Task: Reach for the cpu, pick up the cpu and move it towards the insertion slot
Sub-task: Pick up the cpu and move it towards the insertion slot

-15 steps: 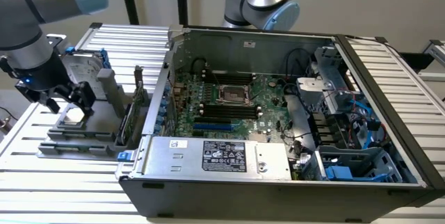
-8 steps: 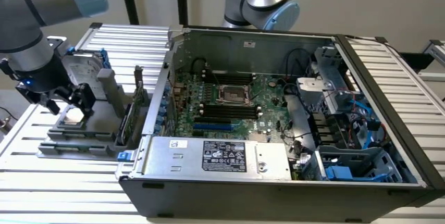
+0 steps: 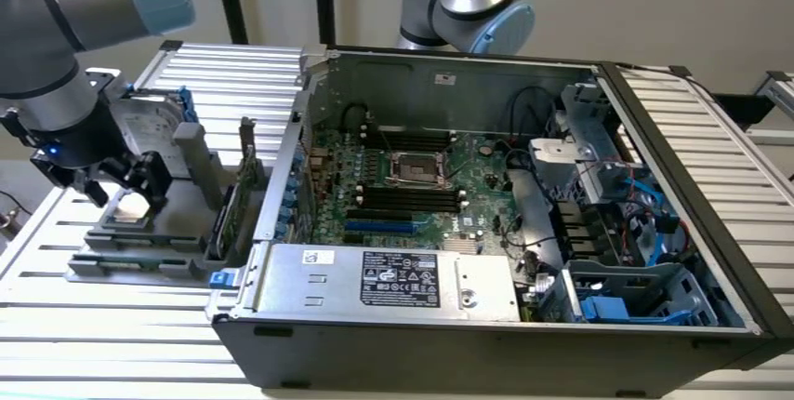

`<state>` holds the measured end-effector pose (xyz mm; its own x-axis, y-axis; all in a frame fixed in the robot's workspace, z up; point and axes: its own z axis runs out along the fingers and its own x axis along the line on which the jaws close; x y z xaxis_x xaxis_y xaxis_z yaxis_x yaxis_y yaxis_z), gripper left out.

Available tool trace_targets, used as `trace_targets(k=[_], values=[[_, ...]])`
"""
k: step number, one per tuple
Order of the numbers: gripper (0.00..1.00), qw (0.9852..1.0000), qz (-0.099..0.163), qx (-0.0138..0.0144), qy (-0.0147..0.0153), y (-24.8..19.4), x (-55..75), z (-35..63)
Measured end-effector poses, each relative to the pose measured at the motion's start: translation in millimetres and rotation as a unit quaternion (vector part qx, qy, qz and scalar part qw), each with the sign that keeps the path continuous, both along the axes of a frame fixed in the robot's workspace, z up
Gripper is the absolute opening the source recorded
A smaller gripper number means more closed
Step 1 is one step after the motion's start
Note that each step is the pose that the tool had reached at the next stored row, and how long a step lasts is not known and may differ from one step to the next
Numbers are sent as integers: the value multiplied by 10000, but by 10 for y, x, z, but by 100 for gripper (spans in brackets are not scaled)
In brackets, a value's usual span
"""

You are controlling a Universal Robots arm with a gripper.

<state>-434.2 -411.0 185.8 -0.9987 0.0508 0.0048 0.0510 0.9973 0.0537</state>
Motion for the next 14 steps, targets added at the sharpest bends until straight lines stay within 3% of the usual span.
trace_targets(k=[14], values=[[83,10000,0,-1,0,0,5,-23]])
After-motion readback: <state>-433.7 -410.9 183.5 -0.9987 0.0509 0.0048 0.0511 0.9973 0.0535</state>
